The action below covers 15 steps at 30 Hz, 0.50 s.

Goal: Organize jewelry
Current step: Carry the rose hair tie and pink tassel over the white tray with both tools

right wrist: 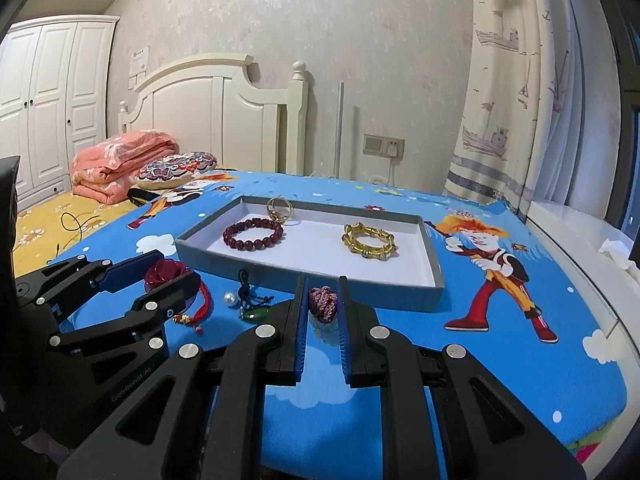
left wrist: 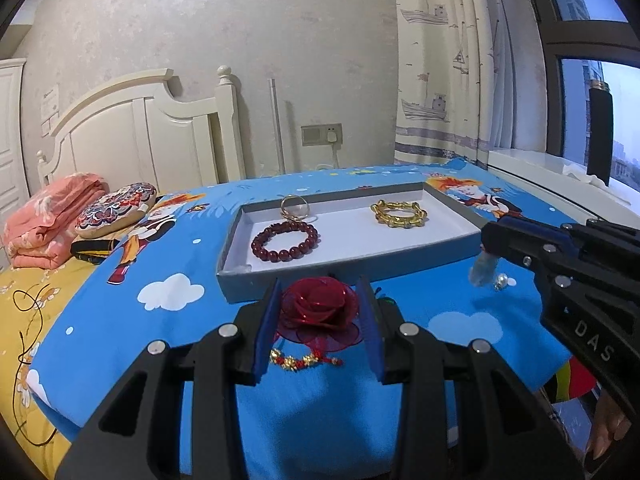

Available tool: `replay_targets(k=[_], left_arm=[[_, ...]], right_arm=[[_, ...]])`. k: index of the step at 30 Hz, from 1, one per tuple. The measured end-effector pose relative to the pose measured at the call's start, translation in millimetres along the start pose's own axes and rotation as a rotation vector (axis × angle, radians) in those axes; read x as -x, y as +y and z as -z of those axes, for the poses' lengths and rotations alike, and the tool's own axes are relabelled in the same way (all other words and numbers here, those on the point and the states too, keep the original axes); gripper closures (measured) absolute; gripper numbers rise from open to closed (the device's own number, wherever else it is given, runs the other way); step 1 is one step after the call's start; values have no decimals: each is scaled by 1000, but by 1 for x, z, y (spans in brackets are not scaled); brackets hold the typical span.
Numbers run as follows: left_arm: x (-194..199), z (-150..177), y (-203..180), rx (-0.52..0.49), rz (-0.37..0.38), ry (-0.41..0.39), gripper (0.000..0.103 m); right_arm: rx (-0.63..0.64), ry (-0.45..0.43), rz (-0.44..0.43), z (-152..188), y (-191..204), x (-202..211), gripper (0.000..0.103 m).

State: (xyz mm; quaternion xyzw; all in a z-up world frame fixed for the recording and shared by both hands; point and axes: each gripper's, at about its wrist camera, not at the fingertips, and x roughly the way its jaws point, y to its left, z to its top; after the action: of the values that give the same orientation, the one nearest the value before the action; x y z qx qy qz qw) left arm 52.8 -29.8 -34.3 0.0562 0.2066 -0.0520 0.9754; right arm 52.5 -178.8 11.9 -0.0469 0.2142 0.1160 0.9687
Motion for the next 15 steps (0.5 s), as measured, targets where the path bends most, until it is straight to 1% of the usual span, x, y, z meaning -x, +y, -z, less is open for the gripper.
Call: replay_targets(k=[8,15], left_arm=[[-10,-14,7,26,-32,5,66],[-22,-34,14,61,-42,-2,66]], right_arm=[[3,-1,3,-7,0,-10,89],[-6,-9,15,-20,-8,-23,89]])
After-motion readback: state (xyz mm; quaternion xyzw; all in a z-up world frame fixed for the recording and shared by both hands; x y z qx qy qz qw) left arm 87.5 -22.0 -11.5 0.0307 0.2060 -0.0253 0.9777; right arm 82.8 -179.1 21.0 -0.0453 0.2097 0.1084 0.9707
